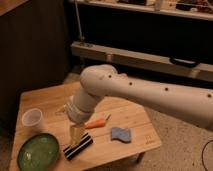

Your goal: Place the eraser in the ceramic cup

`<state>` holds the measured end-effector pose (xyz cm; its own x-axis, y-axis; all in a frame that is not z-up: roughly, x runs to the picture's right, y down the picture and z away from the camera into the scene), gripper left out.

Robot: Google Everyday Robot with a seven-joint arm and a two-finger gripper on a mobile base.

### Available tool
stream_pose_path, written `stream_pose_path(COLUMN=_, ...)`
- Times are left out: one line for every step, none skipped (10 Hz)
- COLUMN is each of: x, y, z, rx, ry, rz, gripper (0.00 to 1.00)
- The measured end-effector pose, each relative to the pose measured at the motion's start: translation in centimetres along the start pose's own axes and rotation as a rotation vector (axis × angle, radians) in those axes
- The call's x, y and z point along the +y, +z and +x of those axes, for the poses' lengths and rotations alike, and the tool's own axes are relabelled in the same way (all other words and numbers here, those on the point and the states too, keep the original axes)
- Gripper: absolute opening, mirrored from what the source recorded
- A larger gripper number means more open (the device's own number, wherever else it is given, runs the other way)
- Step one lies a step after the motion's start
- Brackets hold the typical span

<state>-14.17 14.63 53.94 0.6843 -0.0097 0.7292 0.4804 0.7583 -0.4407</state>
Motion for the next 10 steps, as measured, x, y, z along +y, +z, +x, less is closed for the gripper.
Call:
stream_pose_path(x=0.5, y=-0.4, z=0.7, rx=0.042, ry=0.016, rz=0.022, gripper=0.80)
stream_pose_path(x=0.7, y=-0.5, z=1.4, rx=0.095, ry=0.029, rz=0.027, gripper=0.80)
stream_pose_path(x=0.4, y=-0.4, z=2.1, rx=0.164, ry=0.040, rz=0.019, gripper=0.80)
stream_pose_path(x=-0.3, y=0.0, z=3.0, rx=0.264, ry=0.052, rz=0.007, gripper=0.80)
stream_pose_path(x=-0.9, y=0.0, z=4.6, rx=0.320, ry=0.077, rz=-0.005, gripper=0.80)
stream_pose_path(x=-1.2, y=0.0, z=5.3, rx=0.346, ry=0.089, rz=-0.010, gripper=0.80)
stream_pose_path(x=-1.3, y=0.0, z=5.4, rx=0.348, ry=0.090, rz=-0.011, gripper=0.80)
stream_pose_path(x=-1.2, y=0.0, z=5.4, rx=0.348, ry=0.090, rz=-0.011, gripper=0.80)
stream_pose_path(x=-1.2, y=-0.1, z=5.5, rx=0.349, ry=0.092, rz=-0.010, gripper=0.80)
stream_pose_path(x=-1.2, y=0.0, z=5.5, rx=0.348, ry=0.092, rz=-0.011, gripper=0.80)
